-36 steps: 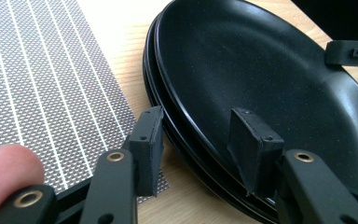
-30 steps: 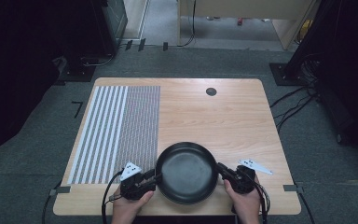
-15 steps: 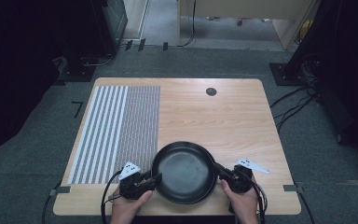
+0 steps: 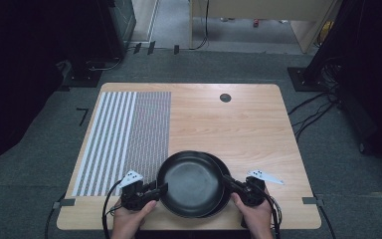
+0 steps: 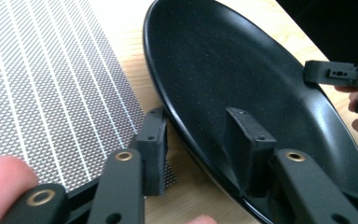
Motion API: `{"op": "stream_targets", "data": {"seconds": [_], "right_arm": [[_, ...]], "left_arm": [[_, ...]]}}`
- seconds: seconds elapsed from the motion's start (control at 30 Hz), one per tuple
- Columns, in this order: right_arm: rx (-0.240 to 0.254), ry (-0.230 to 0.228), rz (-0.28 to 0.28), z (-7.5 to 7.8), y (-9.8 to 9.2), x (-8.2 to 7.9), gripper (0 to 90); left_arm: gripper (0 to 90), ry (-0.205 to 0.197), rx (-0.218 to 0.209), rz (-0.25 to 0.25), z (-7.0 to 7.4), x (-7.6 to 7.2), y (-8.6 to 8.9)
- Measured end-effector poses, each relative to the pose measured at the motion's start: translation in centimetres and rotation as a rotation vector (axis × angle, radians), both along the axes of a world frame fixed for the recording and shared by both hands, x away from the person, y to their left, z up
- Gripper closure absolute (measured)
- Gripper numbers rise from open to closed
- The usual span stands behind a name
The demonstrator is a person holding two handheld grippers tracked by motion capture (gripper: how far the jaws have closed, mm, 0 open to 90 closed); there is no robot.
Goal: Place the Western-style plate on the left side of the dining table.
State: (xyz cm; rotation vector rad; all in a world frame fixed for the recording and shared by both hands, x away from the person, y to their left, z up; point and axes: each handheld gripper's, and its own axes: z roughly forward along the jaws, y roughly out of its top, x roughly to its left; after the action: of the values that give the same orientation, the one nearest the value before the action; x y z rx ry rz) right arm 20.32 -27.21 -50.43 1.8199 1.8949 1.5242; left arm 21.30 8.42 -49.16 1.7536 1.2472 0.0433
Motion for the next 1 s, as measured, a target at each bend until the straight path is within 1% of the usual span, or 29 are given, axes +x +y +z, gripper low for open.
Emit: {"op": "stream_targets", "data": {"seconds": [0.07, 0.13, 0.37, 0.4, 0.6, 0.67, 0.73, 0.77, 0.8, 0.83, 0.87, 0.9, 0.97, 1.0], "right_arm": [[0.004, 0.007, -0.001, 0.0, 0.0, 0.0, 83.5], [0.005, 0.007, -0.001, 0.0, 0.0, 0.1, 83.3], [0.031, 0.038, -0.011, -0.3, 0.2, 0.3, 81.8], [0.045, 0.050, -0.016, -0.3, 0.2, 0.5, 81.6], [0.085, 0.088, -0.041, -0.6, 0.5, 0.9, 81.1], [0.095, 0.093, -0.050, -0.7, 0.5, 1.0, 81.4], [0.122, 0.107, -0.060, -0.8, 0.5, 1.1, 82.4], [0.122, 0.107, -0.060, -0.8, 0.5, 1.1, 82.4], [0.135, 0.114, -0.063, -0.8, 0.4, 1.2, 82.9], [0.170, 0.130, -0.066, -1.0, 0.2, 1.3, 83.8], [0.186, 0.140, -0.067, -1.0, 0.1, 1.4, 84.2], [0.186, 0.140, -0.067, -1.0, 0.1, 1.4, 84.2], [0.208, 0.145, -0.070, -1.2, 0.0, 1.4, 84.6], [0.210, 0.146, -0.072, -1.2, 0.0, 1.4, 84.6]], "left_arm": [[63.9, 0.025, -0.024, -0.005, -0.1, 0.1, 0.2], [64.2, 0.029, -0.023, -0.005, -0.1, 0.1, 0.1], [65.0, 0.031, -0.002, -0.018, 0.1, 0.3, 0.1], [65.1, 0.023, 0.013, -0.025, 0.1, 0.3, 0.0], [65.0, 0.019, 0.011, -0.033, 0.0, 0.5, 0.0], [65.0, 0.018, 0.011, -0.033, 0.0, 0.5, -0.1], [64.9, 0.016, 0.010, -0.033, 0.0, 0.5, -0.1], [64.9, 0.016, 0.010, -0.033, 0.0, 0.5, -0.1], [64.9, 0.017, 0.010, -0.034, 0.0, 0.5, -0.1], [64.8, 0.018, 0.012, -0.037, 0.0, 0.6, 0.0], [64.7, 0.018, 0.013, -0.037, 0.0, 0.6, 0.0], [64.7, 0.018, 0.013, -0.037, 0.0, 0.6, 0.0], [64.4, 0.007, 0.028, -0.037, 0.2, 0.4, -0.1], [64.2, 0.004, 0.036, -0.040, 0.2, 0.4, -0.1]]}}
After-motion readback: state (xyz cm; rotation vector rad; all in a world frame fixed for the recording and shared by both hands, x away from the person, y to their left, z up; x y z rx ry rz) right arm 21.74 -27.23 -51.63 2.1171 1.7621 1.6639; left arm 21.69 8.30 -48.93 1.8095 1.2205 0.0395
